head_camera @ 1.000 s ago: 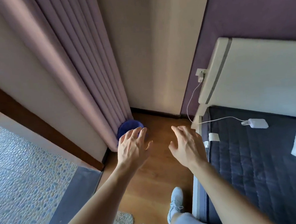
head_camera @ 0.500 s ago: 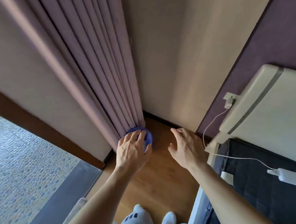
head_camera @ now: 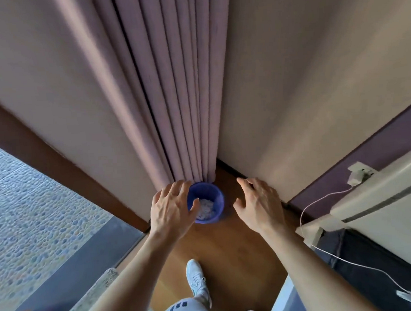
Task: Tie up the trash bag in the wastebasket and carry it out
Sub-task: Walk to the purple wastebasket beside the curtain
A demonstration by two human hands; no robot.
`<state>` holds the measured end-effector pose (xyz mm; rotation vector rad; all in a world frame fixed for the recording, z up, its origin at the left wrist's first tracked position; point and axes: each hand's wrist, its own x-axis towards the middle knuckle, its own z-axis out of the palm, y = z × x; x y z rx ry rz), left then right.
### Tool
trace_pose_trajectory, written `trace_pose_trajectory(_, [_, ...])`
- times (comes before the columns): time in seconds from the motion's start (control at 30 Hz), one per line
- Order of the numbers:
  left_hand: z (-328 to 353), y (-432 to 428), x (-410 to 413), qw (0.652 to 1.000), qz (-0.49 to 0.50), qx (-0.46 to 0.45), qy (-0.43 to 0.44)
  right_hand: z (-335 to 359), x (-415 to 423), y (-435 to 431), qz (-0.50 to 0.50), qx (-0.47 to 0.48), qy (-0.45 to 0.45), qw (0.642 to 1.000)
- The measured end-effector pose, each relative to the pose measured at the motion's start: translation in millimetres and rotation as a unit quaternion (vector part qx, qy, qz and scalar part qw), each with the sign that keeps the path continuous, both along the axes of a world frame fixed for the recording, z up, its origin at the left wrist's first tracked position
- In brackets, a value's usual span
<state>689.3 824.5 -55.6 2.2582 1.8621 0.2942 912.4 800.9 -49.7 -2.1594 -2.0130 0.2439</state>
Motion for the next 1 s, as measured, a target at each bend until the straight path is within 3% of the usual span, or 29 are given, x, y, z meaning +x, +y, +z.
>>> trace_pose_trajectory(0.33, [-12.6, 58.3, -26.9, 0.999, 0.016, -0.029, -0.014, -9.9, -27.3, 71.1, 0.024, -0.01, -0.016, 1.0])
trace_pose_trajectory(1.0, [-98.4, 76.5, -14.7, 0.993, 0.077, -0.088, 0.006, -97.0, 15.4, 107.5, 0.063, -0.055, 0.016, 0.996])
